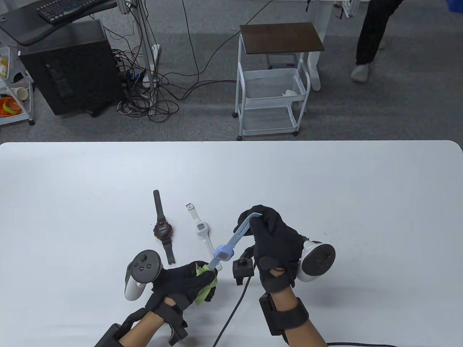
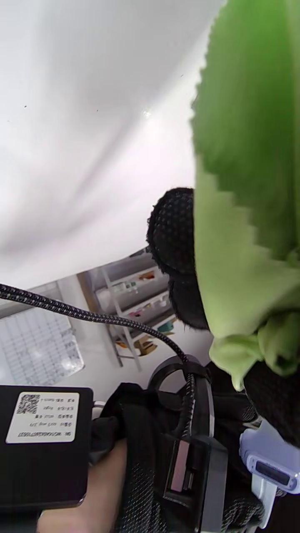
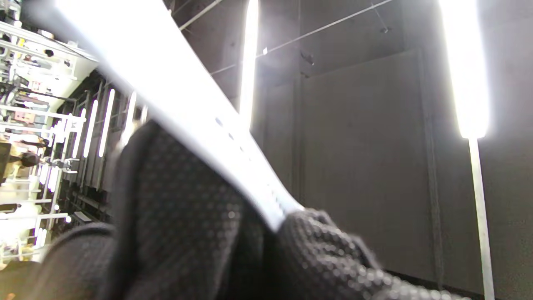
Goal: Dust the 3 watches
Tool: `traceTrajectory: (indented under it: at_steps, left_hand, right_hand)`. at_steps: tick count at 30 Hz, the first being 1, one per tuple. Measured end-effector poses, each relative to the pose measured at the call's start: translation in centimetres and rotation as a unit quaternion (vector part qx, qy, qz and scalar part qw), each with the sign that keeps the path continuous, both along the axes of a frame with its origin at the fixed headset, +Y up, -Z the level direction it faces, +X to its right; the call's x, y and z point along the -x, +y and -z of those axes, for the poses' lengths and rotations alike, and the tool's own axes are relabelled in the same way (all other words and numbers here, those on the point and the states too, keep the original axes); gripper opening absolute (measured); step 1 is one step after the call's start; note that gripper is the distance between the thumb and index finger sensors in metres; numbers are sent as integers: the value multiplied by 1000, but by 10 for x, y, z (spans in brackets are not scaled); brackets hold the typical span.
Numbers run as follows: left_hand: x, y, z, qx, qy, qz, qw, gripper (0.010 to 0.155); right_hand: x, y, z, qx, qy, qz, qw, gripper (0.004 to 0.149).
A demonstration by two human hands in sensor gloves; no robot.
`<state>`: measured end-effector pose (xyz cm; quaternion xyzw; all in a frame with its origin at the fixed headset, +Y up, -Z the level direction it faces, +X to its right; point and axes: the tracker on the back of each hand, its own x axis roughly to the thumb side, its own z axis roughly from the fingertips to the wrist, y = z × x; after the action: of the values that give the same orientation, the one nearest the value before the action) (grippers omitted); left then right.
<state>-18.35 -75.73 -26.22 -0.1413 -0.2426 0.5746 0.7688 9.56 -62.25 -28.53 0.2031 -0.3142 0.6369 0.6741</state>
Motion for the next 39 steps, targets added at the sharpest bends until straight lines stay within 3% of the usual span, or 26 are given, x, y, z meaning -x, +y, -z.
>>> traceTrajectory:
  at_steps: [11, 19, 25, 31, 39]
  left_hand:
    - [4, 6, 3, 13, -9, 13, 1000, 49]
    - [27, 15, 11, 10, 33, 44, 998, 48]
    - [18, 16, 8, 22, -9, 84, 996, 52]
    - [7, 12, 7, 9, -46, 204, 978, 57]
    - [-2, -4, 9, 25, -79, 366, 927, 62]
  right_hand:
    - [0, -2, 1, -10, -10, 0, 1000, 37]
    - [-13, 4, 0, -15, -24, 27, 999, 37]
    - [-23, 2, 5, 16, -27, 13, 999, 37]
    - [-21, -2, 9, 28, -22, 10, 999, 37]
    - [-14, -4, 10, 34, -8, -4, 999, 37]
